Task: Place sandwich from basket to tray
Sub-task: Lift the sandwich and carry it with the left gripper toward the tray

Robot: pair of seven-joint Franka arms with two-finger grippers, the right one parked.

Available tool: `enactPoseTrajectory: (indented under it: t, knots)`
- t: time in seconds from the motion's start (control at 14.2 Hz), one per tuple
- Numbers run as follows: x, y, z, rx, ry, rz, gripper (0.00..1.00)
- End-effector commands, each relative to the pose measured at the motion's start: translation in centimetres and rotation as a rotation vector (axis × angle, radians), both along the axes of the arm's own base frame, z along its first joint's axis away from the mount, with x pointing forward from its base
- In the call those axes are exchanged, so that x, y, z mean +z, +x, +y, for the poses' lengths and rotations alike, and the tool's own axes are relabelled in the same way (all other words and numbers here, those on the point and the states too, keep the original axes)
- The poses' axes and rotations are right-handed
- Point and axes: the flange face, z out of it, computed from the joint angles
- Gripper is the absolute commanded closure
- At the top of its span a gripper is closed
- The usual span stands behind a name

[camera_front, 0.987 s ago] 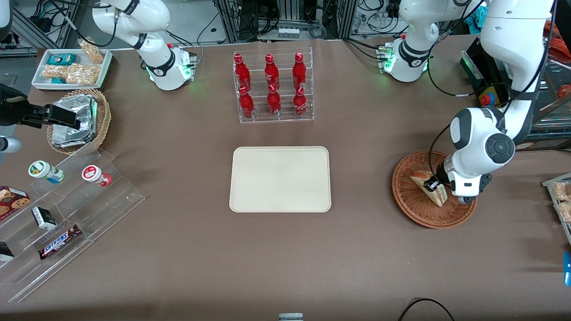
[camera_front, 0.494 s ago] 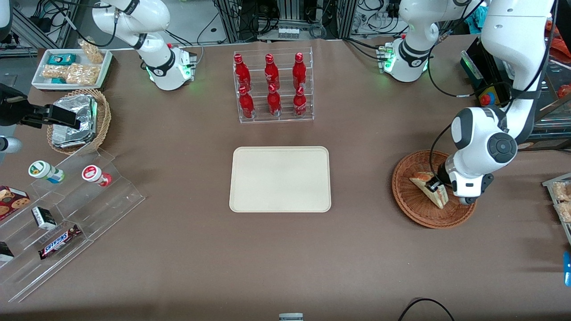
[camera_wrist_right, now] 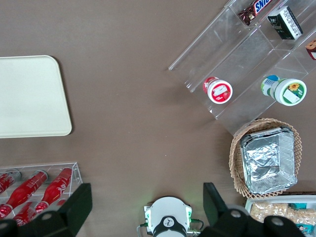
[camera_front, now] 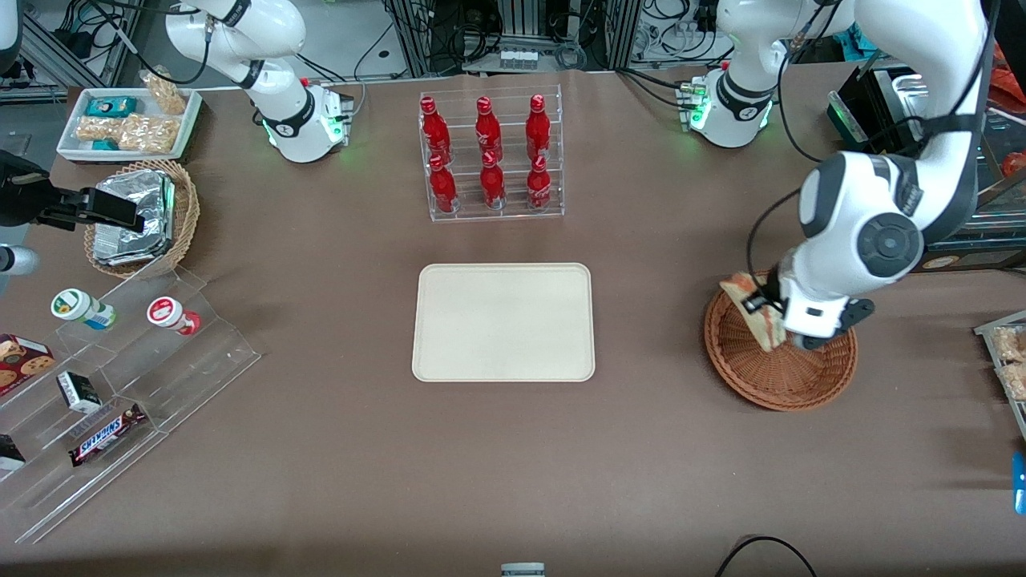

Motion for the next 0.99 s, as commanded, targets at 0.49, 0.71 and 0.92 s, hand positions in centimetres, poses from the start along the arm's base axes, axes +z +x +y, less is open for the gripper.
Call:
enactPoseTrajectory:
  t: [0.49, 0.71, 0.92]
  knots:
    - [-1.0, -1.3, -14.0, -0.190, -0.093, -0.013, 0.84]
    - [-2.3, -3.0, -19.1, -0.271, -0.136, -0.040, 0.83]
    - [-5.1, -4.1, -23.5, -0.328, -0.186, -0.049, 0.83]
